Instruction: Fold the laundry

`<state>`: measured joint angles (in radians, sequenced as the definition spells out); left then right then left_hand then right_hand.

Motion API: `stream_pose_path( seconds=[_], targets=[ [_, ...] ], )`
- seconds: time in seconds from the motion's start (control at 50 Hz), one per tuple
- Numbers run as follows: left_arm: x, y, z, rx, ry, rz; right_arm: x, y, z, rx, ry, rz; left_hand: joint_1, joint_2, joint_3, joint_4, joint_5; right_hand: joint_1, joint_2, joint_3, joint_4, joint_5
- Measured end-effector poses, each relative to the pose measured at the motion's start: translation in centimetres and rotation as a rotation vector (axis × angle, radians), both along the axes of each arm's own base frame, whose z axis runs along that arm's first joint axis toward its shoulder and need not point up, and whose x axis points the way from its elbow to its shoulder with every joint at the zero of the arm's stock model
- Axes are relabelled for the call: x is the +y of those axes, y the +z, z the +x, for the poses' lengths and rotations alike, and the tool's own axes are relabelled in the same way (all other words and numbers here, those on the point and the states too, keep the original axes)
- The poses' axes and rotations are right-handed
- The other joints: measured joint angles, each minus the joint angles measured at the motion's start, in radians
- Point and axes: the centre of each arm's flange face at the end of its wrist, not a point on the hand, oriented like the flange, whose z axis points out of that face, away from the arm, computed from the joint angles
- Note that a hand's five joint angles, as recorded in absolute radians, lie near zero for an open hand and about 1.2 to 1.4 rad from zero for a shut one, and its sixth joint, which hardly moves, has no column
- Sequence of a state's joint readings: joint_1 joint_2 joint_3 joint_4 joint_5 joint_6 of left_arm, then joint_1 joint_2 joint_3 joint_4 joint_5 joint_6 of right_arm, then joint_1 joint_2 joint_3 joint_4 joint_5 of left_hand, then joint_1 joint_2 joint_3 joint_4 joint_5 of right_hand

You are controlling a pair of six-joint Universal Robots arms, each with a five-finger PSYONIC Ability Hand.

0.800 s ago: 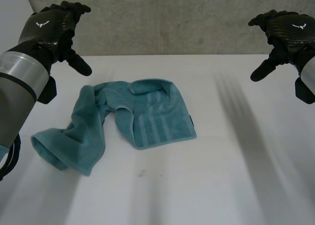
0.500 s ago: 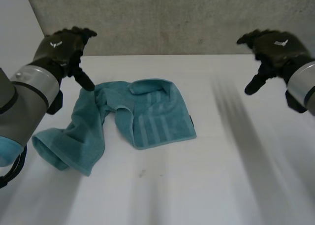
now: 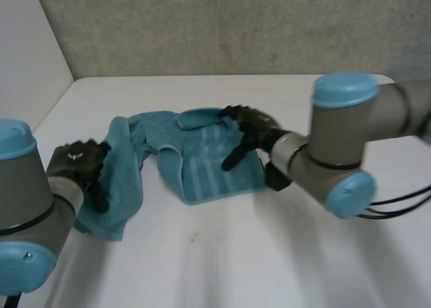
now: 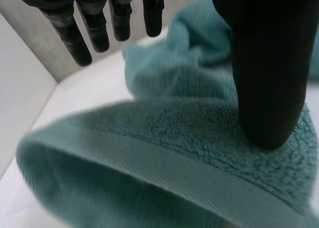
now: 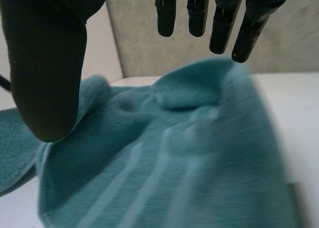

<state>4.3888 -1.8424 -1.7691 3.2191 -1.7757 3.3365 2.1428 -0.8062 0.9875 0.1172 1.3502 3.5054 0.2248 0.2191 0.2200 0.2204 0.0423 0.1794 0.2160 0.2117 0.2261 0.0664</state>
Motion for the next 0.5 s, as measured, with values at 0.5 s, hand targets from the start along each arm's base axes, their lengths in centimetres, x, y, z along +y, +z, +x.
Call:
stream_pose_path(
  seconds=[0.5],
  targets=[
    [1.1, 7.5, 0.7, 0.034, -0.042, -0.276, 2.9, -6.7, 8.6, -0.205, 0.149, 0.264, 0.929, 0.995, 0.989, 0.995, 0.971, 0.272, 0.316, 0.317, 0.289, 0.265]
  ],
)
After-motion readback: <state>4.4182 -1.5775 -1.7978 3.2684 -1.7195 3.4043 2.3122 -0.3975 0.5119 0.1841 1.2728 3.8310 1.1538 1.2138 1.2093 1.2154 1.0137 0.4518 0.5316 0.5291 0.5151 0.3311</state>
